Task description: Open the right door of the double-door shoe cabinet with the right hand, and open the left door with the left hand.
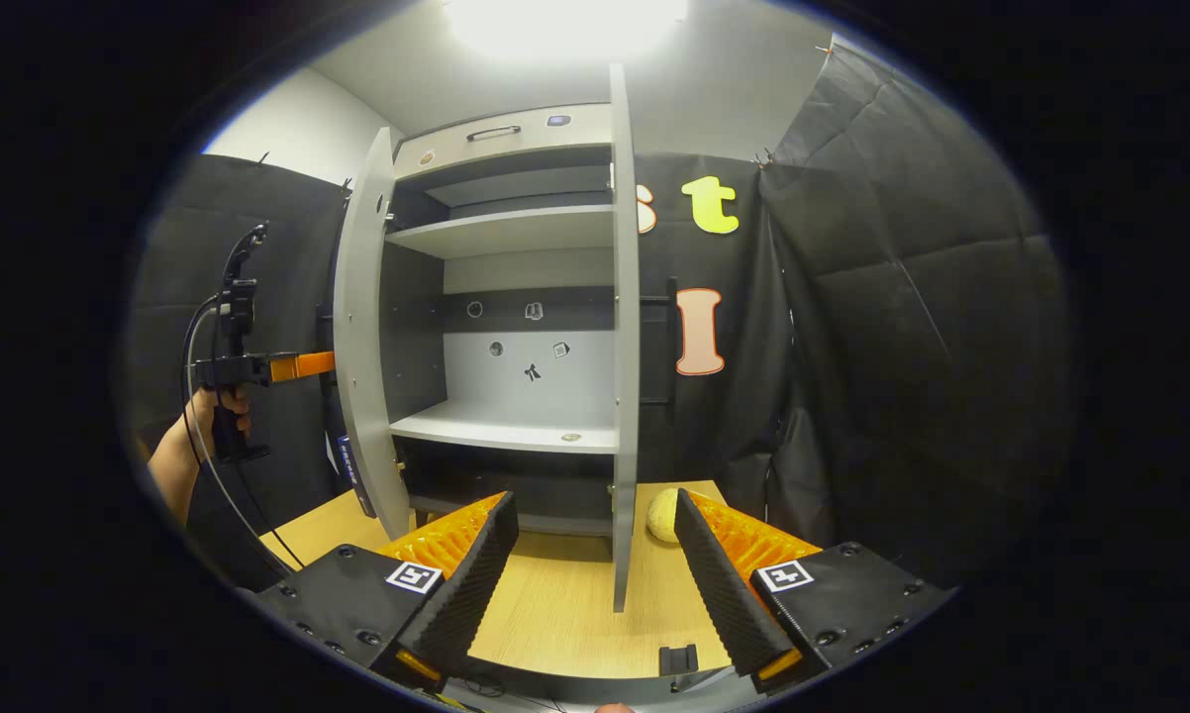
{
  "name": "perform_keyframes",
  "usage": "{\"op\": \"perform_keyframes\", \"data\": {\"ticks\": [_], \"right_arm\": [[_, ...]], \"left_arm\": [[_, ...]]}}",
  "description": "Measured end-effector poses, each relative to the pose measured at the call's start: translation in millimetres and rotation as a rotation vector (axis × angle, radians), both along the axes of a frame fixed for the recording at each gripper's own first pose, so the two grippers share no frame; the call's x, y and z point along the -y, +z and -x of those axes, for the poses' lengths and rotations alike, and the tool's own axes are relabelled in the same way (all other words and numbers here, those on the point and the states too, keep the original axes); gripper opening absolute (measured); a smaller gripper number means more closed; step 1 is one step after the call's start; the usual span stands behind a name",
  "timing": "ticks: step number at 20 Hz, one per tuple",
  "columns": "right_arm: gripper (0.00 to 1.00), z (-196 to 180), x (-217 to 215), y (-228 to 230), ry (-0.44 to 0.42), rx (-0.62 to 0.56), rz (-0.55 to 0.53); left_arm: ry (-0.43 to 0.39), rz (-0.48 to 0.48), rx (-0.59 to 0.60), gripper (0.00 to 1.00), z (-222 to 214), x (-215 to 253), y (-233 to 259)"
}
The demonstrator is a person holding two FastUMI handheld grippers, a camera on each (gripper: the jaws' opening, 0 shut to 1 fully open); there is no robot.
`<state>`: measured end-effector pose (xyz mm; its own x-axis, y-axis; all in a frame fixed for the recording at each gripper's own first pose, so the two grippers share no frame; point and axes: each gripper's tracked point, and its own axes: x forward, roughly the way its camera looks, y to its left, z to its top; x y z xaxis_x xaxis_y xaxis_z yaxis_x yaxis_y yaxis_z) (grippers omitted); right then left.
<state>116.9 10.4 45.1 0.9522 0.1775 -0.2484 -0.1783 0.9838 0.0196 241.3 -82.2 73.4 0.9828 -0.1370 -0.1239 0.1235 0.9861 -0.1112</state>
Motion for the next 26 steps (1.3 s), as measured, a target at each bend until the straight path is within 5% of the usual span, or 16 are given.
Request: {"op": "perform_keyframes", "data": {"ticks": [9, 11, 16, 26], "right_arm": [[1.0, 6.1, -17.3, -2.5, 0.053, -0.015, 0.008], [1.0, 6.0, -19.8, -1.2, 0.065, -0.013, 0.015], [1.0, 4.6, -27.3, 1.9, 0.089, 0.008, 0.024], [1.0, 1.6, -32.7, 3.3, 0.08, 0.015, -0.002]], "left_arm": [[0.162, -0.112, -0.03, 0.06, 17.0, -121.8, -19.2], [0.127, 0.017, -0.041, 0.03, 19.4, -120.1, -20.8], [0.142, -0.087, -0.015, 0.06, 22.1, -117.0, -20.2], [0.163, -0.085, 0.034, 0.06, 81.2, -88.6, -8.2]]}}
